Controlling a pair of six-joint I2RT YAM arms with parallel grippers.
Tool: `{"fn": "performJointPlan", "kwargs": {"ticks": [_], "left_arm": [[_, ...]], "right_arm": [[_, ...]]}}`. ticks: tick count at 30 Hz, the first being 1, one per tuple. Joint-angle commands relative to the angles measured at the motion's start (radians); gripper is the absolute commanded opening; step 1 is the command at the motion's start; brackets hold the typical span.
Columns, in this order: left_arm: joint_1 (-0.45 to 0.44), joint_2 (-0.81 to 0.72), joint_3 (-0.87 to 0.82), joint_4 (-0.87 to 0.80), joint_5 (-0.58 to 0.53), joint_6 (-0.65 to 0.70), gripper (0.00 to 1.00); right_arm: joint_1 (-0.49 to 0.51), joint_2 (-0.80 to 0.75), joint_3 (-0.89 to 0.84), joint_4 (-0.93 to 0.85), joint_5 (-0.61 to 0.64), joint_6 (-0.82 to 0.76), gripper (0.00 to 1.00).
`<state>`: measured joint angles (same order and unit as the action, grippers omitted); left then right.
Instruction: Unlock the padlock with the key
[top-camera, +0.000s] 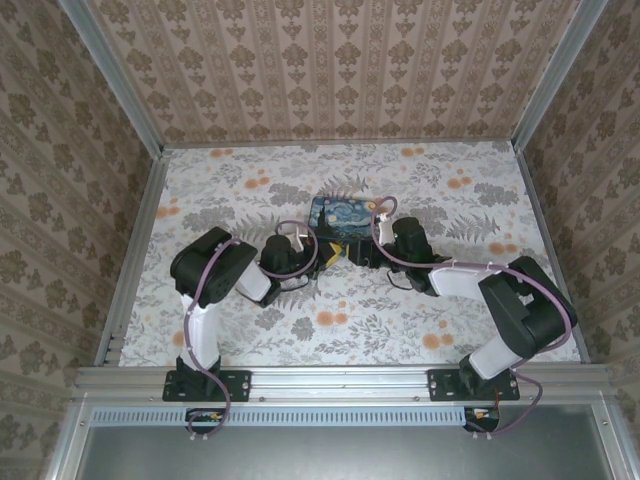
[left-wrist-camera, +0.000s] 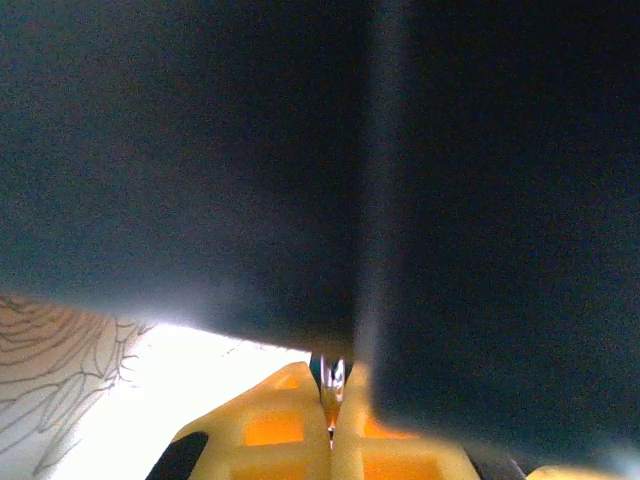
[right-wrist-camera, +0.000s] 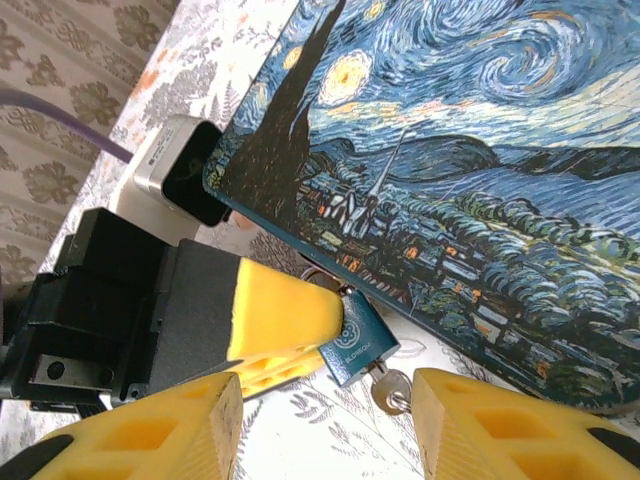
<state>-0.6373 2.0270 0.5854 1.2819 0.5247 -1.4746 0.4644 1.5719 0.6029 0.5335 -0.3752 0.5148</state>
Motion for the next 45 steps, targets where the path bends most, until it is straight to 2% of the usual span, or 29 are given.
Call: {"fn": "performJointPlan", "kwargs": {"ticks": [1,6,13,20,25,35,39,42,45], "left_arm": [[-0.007,-0.001,-0.022,0.013,0.076,0.003,0.00],[-0.007,0.002,-0.035,0.013,0.106,0.016,0.00],[-0.005,-0.026,-0.063,0.011,0.112,0.041,0.31],[0.008,-0.096,-0.088,0.008,0.112,0.057,0.44],[0.032,-0.184,-0.092,-0.038,0.112,0.082,0.50],[0.107,-0.391,0.002,-0.424,0.146,0.256,0.55],[0.146,-0.449,0.049,-0.588,0.140,0.341,0.57],[0.165,-0.498,0.099,-0.750,0.126,0.430,0.60],[0.172,-0.542,0.168,-0.959,0.055,0.553,0.62]], "right_arm": [[-0.007,0.070,0.008,0.023,-0.022,0.070,0.50],[-0.019,0.121,0.035,0.057,-0.023,0.103,0.49],[-0.033,0.148,0.066,0.081,-0.013,0.137,0.48],[-0.041,0.158,0.110,0.062,-0.012,0.142,0.48],[-0.050,0.160,0.133,0.048,-0.019,0.142,0.47],[-0.059,0.091,0.063,0.021,-0.045,0.100,0.48],[-0.059,0.060,0.015,0.004,-0.045,0.068,0.52],[-0.060,0.059,-0.008,0.008,-0.044,0.053,0.57],[-0.060,0.088,-0.005,0.019,-0.046,0.044,0.57]]}}
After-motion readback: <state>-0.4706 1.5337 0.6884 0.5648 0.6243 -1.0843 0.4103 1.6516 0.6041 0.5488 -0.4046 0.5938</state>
